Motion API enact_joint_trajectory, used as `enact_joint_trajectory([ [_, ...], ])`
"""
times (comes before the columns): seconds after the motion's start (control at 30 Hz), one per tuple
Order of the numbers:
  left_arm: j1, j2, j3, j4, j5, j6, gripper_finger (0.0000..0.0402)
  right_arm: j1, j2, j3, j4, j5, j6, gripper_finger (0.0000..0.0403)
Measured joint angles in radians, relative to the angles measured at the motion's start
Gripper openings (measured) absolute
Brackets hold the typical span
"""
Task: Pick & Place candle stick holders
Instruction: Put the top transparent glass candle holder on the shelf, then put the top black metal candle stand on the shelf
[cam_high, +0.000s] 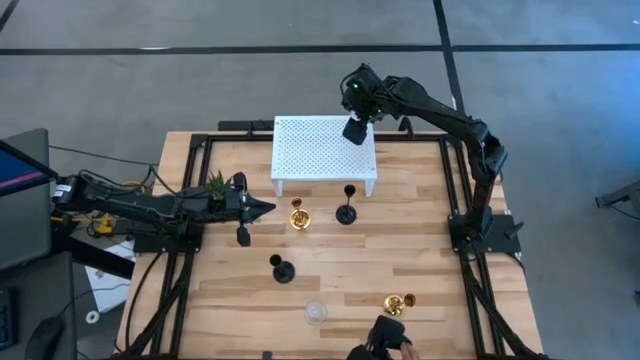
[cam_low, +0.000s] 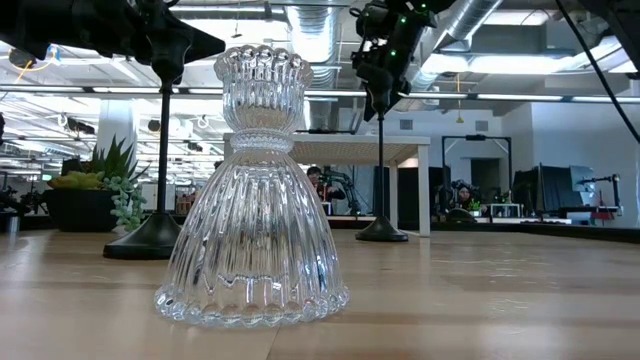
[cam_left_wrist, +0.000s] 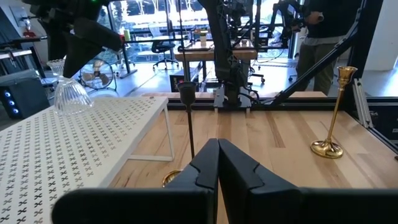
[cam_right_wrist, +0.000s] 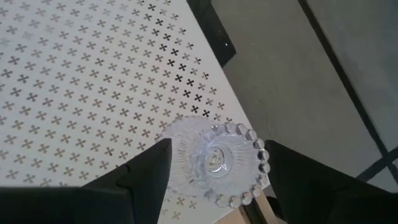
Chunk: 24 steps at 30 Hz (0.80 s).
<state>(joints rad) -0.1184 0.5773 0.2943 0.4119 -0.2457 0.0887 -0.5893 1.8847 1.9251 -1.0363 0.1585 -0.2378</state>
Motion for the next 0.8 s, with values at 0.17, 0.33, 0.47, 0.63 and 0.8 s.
enact_joint_trajectory([
  [0.17, 0.0, 0.0, 0.0, -0.001, 0.0, 0.0, 0.0008, 0.0, 0.0, 0.035, -0.005, 0.0, -0.001, 0.0246],
  [0.33, 0.0, 0.0, 0.0, -0.002, 0.0, 0.0, 0.0008, 0.001, 0.0, 0.107, -0.018, 0.0, 0.0, 0.0246],
  [0.47, 0.0, 0.0, 0.0, -0.004, 0.0, 0.0, 0.0008, 0.007, 0.0, 0.181, -0.083, 0.001, -0.001, 0.0246],
  [0.63, 0.0, 0.0, 0.0, -0.005, 0.0, 0.0, 0.0008, 0.029, -0.001, 0.311, -0.239, -0.001, -0.021, 0.0245],
  [0.8, 0.0, 0.0, 0.0, -0.007, 0.0, 0.0, 0.0008, 0.082, -0.02, 0.398, -0.335, -0.002, -0.063, 0.0223],
])
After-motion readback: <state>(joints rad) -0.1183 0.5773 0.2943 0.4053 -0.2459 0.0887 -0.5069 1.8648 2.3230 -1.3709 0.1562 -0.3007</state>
